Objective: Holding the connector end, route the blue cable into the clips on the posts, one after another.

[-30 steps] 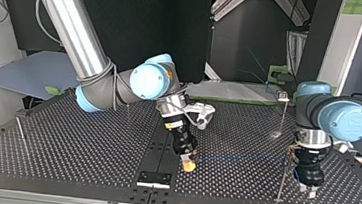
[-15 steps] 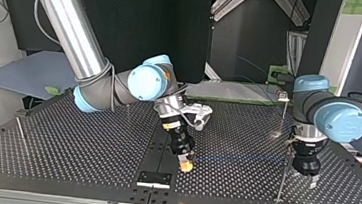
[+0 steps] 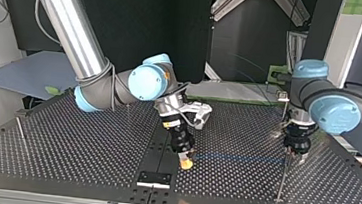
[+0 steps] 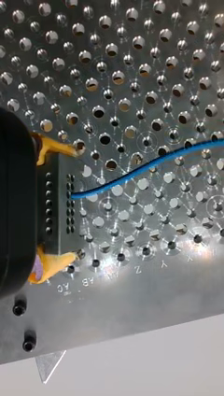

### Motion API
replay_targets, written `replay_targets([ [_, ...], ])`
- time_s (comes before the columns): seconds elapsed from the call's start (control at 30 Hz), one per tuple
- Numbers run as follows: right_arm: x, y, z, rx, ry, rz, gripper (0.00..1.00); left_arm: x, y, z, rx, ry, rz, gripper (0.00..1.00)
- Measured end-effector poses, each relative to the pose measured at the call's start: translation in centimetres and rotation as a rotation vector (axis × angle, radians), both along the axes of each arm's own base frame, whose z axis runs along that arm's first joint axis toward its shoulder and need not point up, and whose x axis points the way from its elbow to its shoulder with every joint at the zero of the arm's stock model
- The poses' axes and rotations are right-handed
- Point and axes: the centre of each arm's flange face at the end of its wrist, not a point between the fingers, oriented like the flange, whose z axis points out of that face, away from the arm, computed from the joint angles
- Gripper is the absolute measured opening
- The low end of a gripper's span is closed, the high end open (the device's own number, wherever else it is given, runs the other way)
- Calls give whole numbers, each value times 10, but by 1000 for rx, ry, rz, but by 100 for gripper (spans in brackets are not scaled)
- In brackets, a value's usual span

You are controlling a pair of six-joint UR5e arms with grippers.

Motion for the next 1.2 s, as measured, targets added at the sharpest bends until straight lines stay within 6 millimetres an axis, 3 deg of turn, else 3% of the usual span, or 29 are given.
replay_targets([
  [0.3, 0, -1, -1, 1, 1, -1, 0, -23, 2, 5, -24, 35, 11, 100],
  [0.8, -1, -2, -1, 6, -3, 2, 0, -69, 0, 64, -33, -22, -1, 100],
  [1.2, -1, -2, -3, 8, -1, 6, 0, -118, -17, 112, -2, -61, -53, 100],
])
